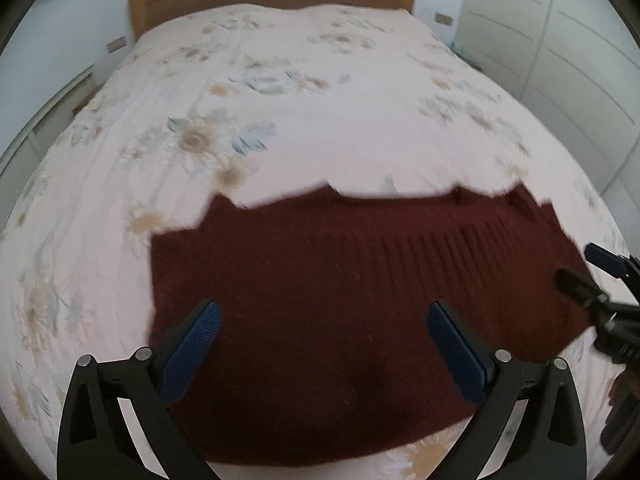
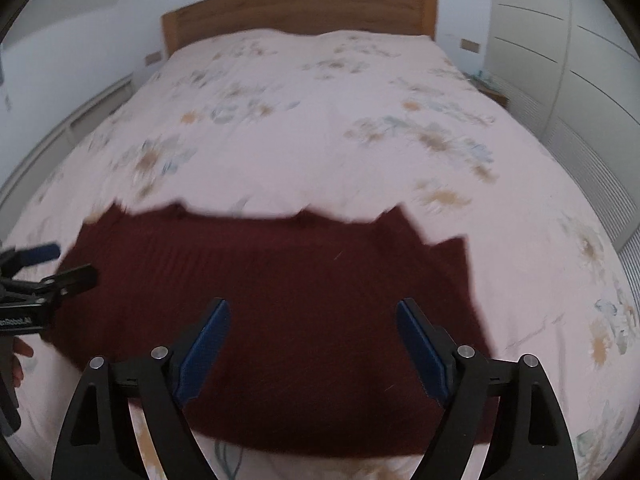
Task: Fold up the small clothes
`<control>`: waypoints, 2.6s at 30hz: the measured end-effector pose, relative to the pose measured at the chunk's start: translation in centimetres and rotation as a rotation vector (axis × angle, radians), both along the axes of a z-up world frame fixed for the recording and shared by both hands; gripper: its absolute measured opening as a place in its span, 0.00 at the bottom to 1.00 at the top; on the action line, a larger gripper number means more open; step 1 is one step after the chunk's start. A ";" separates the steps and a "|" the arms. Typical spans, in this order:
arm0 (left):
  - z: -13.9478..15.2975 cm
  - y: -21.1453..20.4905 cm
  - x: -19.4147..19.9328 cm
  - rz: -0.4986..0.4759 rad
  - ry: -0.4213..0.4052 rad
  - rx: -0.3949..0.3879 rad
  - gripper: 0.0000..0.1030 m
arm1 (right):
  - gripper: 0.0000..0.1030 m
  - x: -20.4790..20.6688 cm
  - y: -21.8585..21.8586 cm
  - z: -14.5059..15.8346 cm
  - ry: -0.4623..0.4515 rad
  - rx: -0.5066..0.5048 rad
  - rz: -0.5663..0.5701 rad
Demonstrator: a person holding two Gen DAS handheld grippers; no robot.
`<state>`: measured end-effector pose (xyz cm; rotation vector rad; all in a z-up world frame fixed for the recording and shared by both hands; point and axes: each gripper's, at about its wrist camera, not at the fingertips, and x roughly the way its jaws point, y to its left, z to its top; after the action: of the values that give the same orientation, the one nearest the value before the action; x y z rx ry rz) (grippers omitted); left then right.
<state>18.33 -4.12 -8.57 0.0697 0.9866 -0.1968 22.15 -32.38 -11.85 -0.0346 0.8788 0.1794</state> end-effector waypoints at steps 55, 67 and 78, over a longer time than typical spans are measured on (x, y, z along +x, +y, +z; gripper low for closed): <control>-8.1 14.9 0.8 0.258 0.342 -0.289 0.99 | 0.92 -7.5 -8.4 -3.5 0.101 0.020 -0.133; -7.8 12.9 0.8 0.157 0.357 -0.315 0.57 | 0.92 -8.2 -9.2 -4.1 0.123 0.043 -0.146; -3.3 9.5 1.7 0.092 0.347 -0.323 0.19 | 0.92 -8.6 -11.3 -2.5 0.091 0.073 -0.169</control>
<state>20.05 5.35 -11.89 -0.3143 1.2877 -0.2881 13.59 -43.70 -14.35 0.1164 0.9606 0.0556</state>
